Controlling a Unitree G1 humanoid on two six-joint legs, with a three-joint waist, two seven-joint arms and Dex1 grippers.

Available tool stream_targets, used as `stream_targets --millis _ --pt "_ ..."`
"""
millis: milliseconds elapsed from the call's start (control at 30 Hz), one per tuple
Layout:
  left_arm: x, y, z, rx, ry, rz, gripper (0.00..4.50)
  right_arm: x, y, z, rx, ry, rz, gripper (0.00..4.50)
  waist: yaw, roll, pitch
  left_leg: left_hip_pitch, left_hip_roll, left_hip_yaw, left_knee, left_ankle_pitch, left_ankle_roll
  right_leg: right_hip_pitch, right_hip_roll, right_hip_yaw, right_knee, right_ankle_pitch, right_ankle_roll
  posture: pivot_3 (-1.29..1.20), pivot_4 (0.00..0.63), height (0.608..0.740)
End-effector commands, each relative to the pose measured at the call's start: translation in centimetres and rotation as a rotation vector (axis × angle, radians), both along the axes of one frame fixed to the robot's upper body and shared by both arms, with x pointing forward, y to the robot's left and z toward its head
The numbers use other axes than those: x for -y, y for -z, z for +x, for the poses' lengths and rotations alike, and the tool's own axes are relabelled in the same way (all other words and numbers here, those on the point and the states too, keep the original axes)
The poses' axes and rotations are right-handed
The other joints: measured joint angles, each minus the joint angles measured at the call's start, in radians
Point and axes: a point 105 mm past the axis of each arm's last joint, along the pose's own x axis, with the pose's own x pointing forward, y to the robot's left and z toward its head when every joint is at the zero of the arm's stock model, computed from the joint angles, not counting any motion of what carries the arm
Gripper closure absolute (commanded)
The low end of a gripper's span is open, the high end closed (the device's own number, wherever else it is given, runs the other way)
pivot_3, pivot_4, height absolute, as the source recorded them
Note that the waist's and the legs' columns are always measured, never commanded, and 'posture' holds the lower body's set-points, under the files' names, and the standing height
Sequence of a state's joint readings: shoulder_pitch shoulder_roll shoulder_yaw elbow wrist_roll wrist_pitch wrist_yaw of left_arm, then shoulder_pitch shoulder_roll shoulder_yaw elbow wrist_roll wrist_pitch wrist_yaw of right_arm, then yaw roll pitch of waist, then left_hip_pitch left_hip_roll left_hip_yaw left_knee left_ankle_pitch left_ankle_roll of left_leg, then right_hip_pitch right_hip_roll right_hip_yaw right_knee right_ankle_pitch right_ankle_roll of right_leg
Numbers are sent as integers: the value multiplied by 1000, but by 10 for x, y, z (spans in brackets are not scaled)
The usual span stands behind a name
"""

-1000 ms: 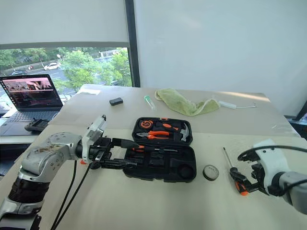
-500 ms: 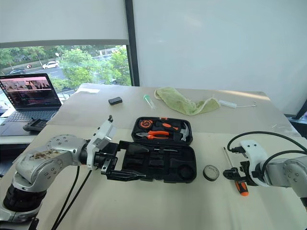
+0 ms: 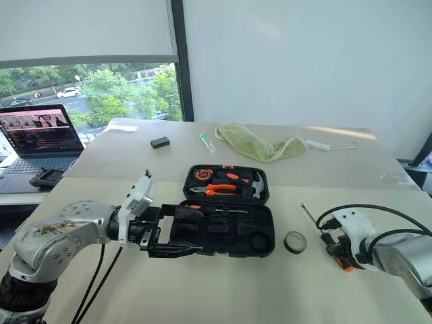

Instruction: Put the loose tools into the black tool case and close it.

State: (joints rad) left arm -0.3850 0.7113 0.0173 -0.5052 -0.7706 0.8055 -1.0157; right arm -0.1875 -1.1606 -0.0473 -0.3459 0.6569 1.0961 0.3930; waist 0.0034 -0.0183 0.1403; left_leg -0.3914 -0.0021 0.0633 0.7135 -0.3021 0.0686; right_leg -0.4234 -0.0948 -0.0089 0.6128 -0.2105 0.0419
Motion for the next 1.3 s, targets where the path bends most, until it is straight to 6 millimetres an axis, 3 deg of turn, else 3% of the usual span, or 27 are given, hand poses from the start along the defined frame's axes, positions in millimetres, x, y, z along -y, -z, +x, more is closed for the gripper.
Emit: stream_targets --millis 33,167,267,367,567,733,1067,1133,1233,1300 --pt "-16 -17 -4 102 -25 -125 0 -73 -73 15 229 -365 28 3594 -17 5 3 1 0 0 0 0 0 0 0 0 0 0 -1 0 150 740" --pt "-45 -14 -4 37 -98 -91 0 -128 -71 31 191 -648 -22 3594 -20 0 5 4 5 -2 -2 3 -5 1 5 -2 0 2 -6 0 150 740" --pt "-61 -14 -4 16 -131 -78 0 -151 -61 41 143 -809 -116 3594 -11 0 6 3 7 -2 -3 3 -6 -1 6 -4 1 3 -9 0 150 740" --pt "-74 -15 1 25 -170 -62 0 -158 -46 52 97 -925 -215 3594 3 1 7 0 2 -2 -3 3 -6 -4 2 -5 1 3 -7 0 150 740" --pt "-80 -13 -15 28 -143 -4 0 -160 -27 68 14 -1015 -298 3594 1 0 7 -4 1 -1 -1 6 -10 -5 1 -5 -1 4 -6 0 150 740" --pt "-86 -13 -16 33 -173 14 0 -165 -16 68 -40 -1080 -331 3594 -3 0 7 -15 1 -1 -1 7 -12 -16 2 -6 1 4 -5 0 150 740" --pt "-83 -9 -18 36 -187 19 0 -164 -1 70 -112 -1121 -361 3596 -9 0 7 -9 1 -1 -2 8 -14 -13 2 -5 3 4 -6 0 150 740" --pt "-83 -9 -18 35 -188 21 0 -165 -3 70 -95 -1127 -352 2567 -9 0 7 -9 1 -1 -1 8 -14 -13 1 -5 4 4 -6 0 150 740" --pt "-83 -7 -18 31 -189 22 0 -168 -17 65 -58 -1133 -313 1681 -9 0 7 -9 1 -1 -2 9 -15 -14 2 -5 4 4 -6 0 150 740" --pt "-83 -6 -18 29 -190 24 0 -171 -30 61 -24 -1135 -278 1681 -10 0 7 -9 1 -1 -2 9 -15 -15 2 -5 5 4 -6 0 150 740"
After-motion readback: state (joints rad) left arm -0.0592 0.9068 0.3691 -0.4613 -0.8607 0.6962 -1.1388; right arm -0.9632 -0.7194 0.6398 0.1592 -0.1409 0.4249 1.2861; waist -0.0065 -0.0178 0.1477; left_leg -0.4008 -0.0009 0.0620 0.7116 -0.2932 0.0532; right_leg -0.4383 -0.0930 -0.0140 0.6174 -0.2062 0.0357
